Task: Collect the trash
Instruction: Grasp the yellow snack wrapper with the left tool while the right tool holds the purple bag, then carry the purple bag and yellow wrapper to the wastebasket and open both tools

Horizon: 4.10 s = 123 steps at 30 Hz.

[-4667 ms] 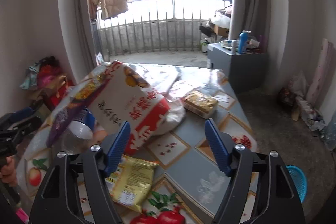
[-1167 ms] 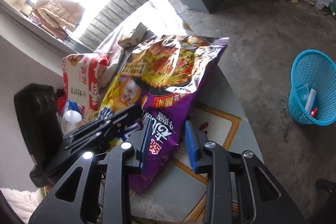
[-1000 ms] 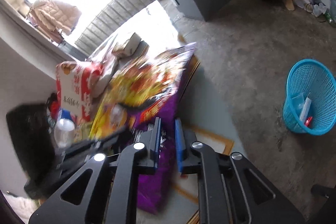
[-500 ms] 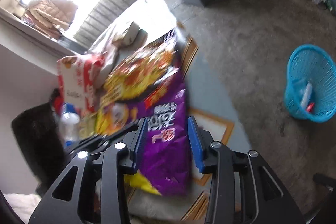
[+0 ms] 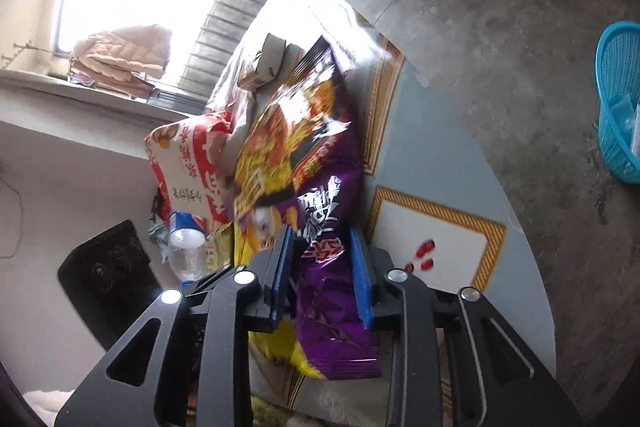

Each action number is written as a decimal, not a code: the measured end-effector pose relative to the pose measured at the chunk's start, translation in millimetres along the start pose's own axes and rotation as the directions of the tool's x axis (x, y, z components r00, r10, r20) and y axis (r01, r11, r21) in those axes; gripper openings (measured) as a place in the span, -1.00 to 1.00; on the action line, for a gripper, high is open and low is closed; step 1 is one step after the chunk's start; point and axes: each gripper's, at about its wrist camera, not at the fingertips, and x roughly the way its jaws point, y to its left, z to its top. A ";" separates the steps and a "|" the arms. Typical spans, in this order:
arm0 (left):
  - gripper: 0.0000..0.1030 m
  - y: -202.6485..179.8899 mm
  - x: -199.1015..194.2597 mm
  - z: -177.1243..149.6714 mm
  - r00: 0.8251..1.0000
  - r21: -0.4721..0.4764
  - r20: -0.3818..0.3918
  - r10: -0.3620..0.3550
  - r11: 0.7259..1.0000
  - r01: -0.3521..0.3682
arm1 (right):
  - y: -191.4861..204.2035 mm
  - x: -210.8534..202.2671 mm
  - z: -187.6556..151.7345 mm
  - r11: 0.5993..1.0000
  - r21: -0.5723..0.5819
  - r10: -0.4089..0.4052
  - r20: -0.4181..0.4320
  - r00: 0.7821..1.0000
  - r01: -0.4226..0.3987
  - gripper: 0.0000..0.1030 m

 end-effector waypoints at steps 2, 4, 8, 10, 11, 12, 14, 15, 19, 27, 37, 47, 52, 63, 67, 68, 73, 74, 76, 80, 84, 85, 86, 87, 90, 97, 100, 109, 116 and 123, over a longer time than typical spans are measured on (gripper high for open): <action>-1.00 0.0 0.0 1.3 1.000 -0.004 -0.002 -0.004 1.000 0.004 | 4.2 1.8 -0.4 0.999 -0.024 -0.030 0.023 0.999 0.030 -0.57; -1.00 -0.1 -0.1 2.7 1.000 -0.009 -0.003 -0.006 1.000 0.006 | 4.6 1.4 1.4 0.997 -0.039 -0.060 0.040 0.997 0.062 -0.67; -1.00 0.0 0.1 5.6 1.000 -0.021 -0.008 -0.003 1.000 0.003 | 4.6 -1.0 0.4 0.993 -0.063 -0.097 0.068 0.993 0.101 -0.76; -1.00 1.3 0.1 5.7 1.000 -0.027 -0.010 -0.005 1.000 0.004 | 4.9 -1.9 -0.7 0.992 -0.070 -0.104 0.075 0.992 0.109 -0.77; -1.00 2.7 -0.4 5.5 1.000 -0.031 -0.013 -0.005 1.000 0.004 | 5.9 -1.5 -1.6 0.991 -0.075 -0.107 0.076 0.991 0.113 -0.78; -1.00 3.4 -1.2 6.0 1.000 -0.035 -0.013 -0.005 0.999 0.005 | 7.1 -1.3 -2.3 0.989 -0.082 -0.113 0.079 0.990 0.119 -0.79; -1.00 5.9 -4.9 6.4 1.000 -0.039 -0.011 -0.005 0.999 0.005 | 10.7 -0.3 -3.5 0.985 -0.104 -0.128 0.086 0.988 0.136 -0.79; -1.00 7.6 -7.7 5.3 1.000 -0.040 -0.008 -0.002 0.999 0.002 | 11.8 0.0 -3.9 0.983 -0.113 -0.134 0.088 0.987 0.144 -0.80; -1.00 13.8 -23.3 6.5 1.000 -0.054 0.020 0.007 0.999 -0.006 | 16.0 1.1 -5.4 0.975 -0.148 -0.154 0.094 0.984 0.167 -0.80; -1.00 20.1 -57.3 6.2 0.995 -0.047 0.084 0.046 0.998 -0.042 | 27.8 6.7 -11.0 0.956 -0.219 -0.180 0.089 0.980 0.196 -0.81; -1.00 54.1 -114.1 -7.3 0.975 -0.115 0.133 0.175 0.980 -0.161 | 33.7 9.3 -14.1 0.940 -0.265 -0.197 0.093 0.976 0.215 -0.81; -1.00 90.5 -141.0 -33.0 0.948 -0.199 0.124 0.294 0.943 -0.267 | 34.6 13.1 -12.3 0.935 -0.284 -0.200 0.077 0.977 0.214 -0.81; -1.00 94.4 -110.6 -37.3 0.958 -0.199 0.038 0.285 0.942 -0.272 | 35.0 13.8 -12.3 0.935 -0.281 -0.204 0.077 0.976 0.218 -0.81; -1.00 81.5 -81.8 -45.4 0.987 -0.191 -0.021 0.162 0.968 -0.163 | 23.4 -2.7 -11.8 0.934 -0.250 -0.235 0.107 0.966 0.255 -0.81; -1.00 70.0 -77.3 -51.9 0.996 -0.164 -0.032 0.086 0.982 -0.090 | 15.8 -11.4 -12.5 0.936 -0.232 -0.243 0.117 0.963 0.264 -0.81; -1.00 68.3 -76.1 -50.8 0.996 -0.156 -0.033 0.082 0.984 -0.087 | 14.9 -12.8 -12.8 0.936 -0.229 -0.244 0.118 0.962 0.266 -0.81; -0.68 66.3 -80.0 -47.8 0.996 -0.147 -0.032 0.083 0.985 -0.086 | 13.7 -17.4 -15.3 0.930 -0.236 -0.259 0.125 0.958 0.282 -0.81; -0.60 66.0 -80.6 -45.3 0.995 -0.143 -0.026 0.092 0.985 -0.095 | 13.4 -18.1 -16.0 0.929 -0.237 -0.261 0.126 0.957 0.285 -0.81; -0.42 62.3 -82.9 -44.9 0.994 -0.124 -0.016 0.108 0.986 -0.109 | 13.3 -19.1 -17.4 0.928 -0.236 -0.264 0.127 0.956 0.287 -0.81; -0.06 55.1 -82.3 -40.5 0.991 -0.067 -0.019 0.130 0.989 -0.131 | 11.3 -21.4 -18.8 0.929 -0.231 -0.264 0.130 0.956 0.288 -0.81; 0.06 48.6 -76.4 -42.4 0.978 -0.014 -0.040 0.203 0.979 -0.204 | 11.2 -21.5 -19.1 0.929 -0.230 -0.264 0.132 0.955 0.288 -0.81; 0.06 49.6 -75.2 -42.9 0.976 -0.013 -0.046 0.211 0.977 -0.211 | 11.2 -21.5 -19.2 0.930 -0.230 -0.263 0.133 0.955 0.288 -0.81; 0.06 51.5 -73.2 -44.1 0.976 -0.019 -0.054 0.211 0.977 -0.212 | 11.5 -20.6 -18.9 0.930 -0.229 -0.263 0.134 0.955 0.288 -0.81; 0.06 51.7 -73.4 -44.8 0.976 -0.018 -0.045 0.212 0.977 -0.213 | 11.4 -20.6 -18.8 0.930 -0.228 -0.263 0.134 0.955 0.288 -0.81; 0.03 50.2 -71.8 -45.6 0.975 -0.012 -0.045 0.217 0.976 -0.218 | 10.8 -20.6 -18.9 0.930 -0.227 -0.263 0.134 0.956 0.288 -0.81; -0.47 57.1 -79.5 -50.9 0.966 -0.023 -0.029 0.257 0.966 -0.257 | 11.0 -20.9 -18.0 0.933 -0.225 -0.257 0.135 0.957 0.282 -0.81; -0.59 59.3 -82.5 -53.1 0.972 -0.031 -0.028 0.235 0.971 -0.235 | 10.8 -21.0 -18.0 0.933 -0.224 -0.256 0.135 0.957 0.281 -0.81; -0.99 57.4 -80.5 -53.9 0.980 -0.031 -0.034 0.195 0.980 -0.196 | 10.7 -20.9 -18.0 0.933 -0.225 -0.256 0.135 0.957 0.281 -0.81; -1.00 56.1 -86.7 -50.5 0.980 -0.026 0.001 0.199 0.980 -0.199 | 10.2 -21.4 -17.7 0.938 -0.214 -0.247 0.135 0.960 0.271 -0.81; -1.00 52.8 -106.9 -38.1 0.973 -0.018 0.083 0.217 0.976 -0.216 | 7.6 -25.7 -17.5 0.948 -0.200 -0.224 0.134 0.965 0.248 -0.81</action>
